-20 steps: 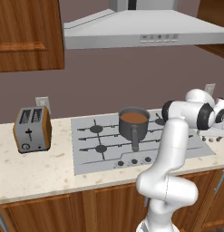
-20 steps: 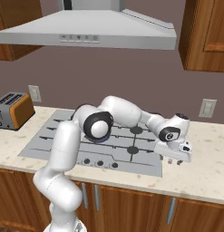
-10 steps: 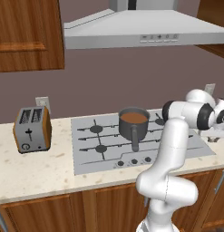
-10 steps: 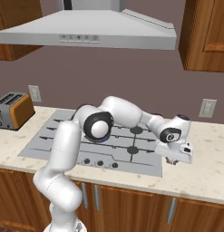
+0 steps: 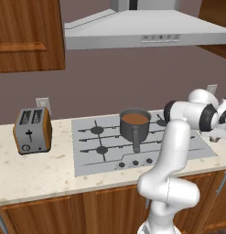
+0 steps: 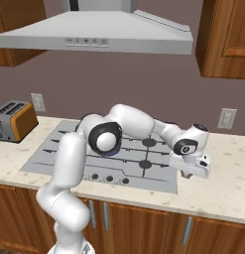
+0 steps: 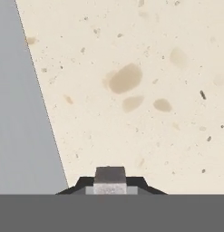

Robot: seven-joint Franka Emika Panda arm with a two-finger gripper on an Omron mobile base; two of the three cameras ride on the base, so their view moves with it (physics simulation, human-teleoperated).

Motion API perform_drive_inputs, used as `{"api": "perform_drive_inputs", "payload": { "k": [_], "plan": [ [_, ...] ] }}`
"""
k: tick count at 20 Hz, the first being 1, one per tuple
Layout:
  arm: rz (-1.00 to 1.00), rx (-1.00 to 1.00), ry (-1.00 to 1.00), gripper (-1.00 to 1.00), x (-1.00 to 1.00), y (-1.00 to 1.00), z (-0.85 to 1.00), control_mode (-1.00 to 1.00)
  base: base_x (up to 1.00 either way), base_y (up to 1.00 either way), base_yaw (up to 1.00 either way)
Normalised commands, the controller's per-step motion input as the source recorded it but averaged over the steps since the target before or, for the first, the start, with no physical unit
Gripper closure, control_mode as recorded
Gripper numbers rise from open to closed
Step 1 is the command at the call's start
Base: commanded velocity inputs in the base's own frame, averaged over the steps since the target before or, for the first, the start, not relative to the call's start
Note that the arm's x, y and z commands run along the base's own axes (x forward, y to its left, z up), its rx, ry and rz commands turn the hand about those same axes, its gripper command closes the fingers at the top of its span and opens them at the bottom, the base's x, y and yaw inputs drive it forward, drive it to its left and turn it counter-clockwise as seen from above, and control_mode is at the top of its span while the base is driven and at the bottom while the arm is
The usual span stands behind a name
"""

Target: Pick up the sugar cube(s) and place them in the saucepan with hot chocolate.

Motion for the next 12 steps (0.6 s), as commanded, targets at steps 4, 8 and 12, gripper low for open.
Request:
{"api": "perform_drive_inputs", "payload": {
  "k": [4, 8, 12],
  "plan": [
    [0.01, -0.04, -0.29, 1.00, -0.02, 0.59, 0.49, -1.00, 0.00, 0.00, 0.00],
    [0.00, -0.01, -0.23, 1.00, -0.03, 0.63, 0.60, -1.00, 0.00, 0.00, 0.00],
    [0.00, 0.00, -0.20, 1.00, -0.29, 0.76, 0.65, -1.00, 0.00, 0.00, 0.00]
  ]
}}
